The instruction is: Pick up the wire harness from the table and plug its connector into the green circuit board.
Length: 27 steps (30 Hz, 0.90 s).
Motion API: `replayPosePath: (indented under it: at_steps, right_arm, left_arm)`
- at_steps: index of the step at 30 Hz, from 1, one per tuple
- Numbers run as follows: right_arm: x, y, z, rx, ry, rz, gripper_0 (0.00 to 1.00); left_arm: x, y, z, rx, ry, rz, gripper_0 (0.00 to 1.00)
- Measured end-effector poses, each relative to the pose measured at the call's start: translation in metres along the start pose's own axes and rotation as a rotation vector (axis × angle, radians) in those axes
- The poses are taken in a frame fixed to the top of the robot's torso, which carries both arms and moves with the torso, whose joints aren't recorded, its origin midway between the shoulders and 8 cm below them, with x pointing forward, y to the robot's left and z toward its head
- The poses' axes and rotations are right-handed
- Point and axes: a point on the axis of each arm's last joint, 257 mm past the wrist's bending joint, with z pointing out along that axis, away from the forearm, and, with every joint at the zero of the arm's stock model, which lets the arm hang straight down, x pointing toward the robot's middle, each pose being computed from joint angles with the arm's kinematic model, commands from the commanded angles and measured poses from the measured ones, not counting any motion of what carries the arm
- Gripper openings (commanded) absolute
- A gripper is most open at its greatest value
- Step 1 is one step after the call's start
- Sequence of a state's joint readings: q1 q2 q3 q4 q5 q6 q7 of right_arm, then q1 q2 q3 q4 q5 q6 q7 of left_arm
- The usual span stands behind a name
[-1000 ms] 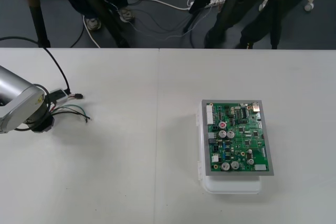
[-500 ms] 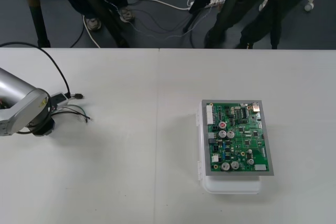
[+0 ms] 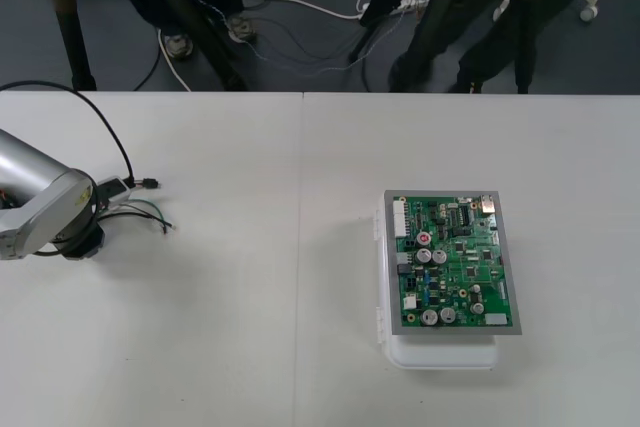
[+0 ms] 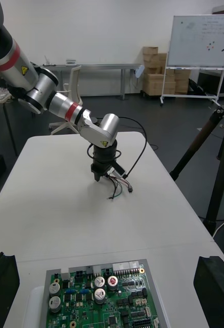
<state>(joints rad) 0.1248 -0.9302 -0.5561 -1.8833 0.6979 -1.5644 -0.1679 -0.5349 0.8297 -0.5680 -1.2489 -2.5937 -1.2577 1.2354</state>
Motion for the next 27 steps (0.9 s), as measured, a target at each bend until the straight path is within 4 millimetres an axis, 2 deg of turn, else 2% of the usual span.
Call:
replayPosePath:
  at_steps: [1,27]
  right_arm:
    - [0.0,0.0,0.0,0.0,0.0,0.0,1.0]
    - [0.0,0.0,0.0,0.0,0.0,0.0,1.0]
  left_arm:
    - [0.0001,0.0001,0.0001,0.0,0.0,0.0,0.0]
    - [-0.0024,0.003,0.0015,-0.008,-0.013,-0.002,0.0]
